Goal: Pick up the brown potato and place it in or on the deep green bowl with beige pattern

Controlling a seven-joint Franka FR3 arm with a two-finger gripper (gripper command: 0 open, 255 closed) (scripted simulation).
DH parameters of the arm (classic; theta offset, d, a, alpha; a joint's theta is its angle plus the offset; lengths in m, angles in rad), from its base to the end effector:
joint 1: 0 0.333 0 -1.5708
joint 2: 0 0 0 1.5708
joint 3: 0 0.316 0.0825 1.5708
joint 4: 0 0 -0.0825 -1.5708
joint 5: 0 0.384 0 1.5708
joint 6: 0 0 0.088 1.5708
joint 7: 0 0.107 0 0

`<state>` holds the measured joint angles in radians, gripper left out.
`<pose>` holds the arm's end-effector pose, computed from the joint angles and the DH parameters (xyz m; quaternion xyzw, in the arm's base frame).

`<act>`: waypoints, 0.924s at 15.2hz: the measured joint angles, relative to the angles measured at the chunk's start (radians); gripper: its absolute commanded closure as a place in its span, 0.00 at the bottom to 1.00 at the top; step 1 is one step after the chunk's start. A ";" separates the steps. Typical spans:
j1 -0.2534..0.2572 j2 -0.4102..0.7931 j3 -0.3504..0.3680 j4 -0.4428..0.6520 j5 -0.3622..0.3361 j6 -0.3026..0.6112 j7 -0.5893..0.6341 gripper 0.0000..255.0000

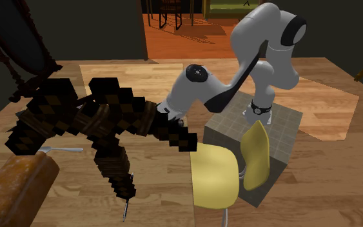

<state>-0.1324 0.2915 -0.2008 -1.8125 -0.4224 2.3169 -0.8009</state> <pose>0.6163 -0.2113 0.4072 0.9094 0.3520 -0.0177 0.2210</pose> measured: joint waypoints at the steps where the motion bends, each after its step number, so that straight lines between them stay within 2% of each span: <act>1: 0.001 -0.005 0.001 0.006 0.002 -0.010 -0.004 1.00; 5: 0.001 -0.021 0.004 0.035 0.013 -0.052 -0.024 1.00; 14: -0.079 -0.193 -0.057 -0.195 -0.009 0.053 -0.129 1.00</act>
<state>-0.2116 0.0986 -0.2580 -2.0072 -0.4316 2.3695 -0.9304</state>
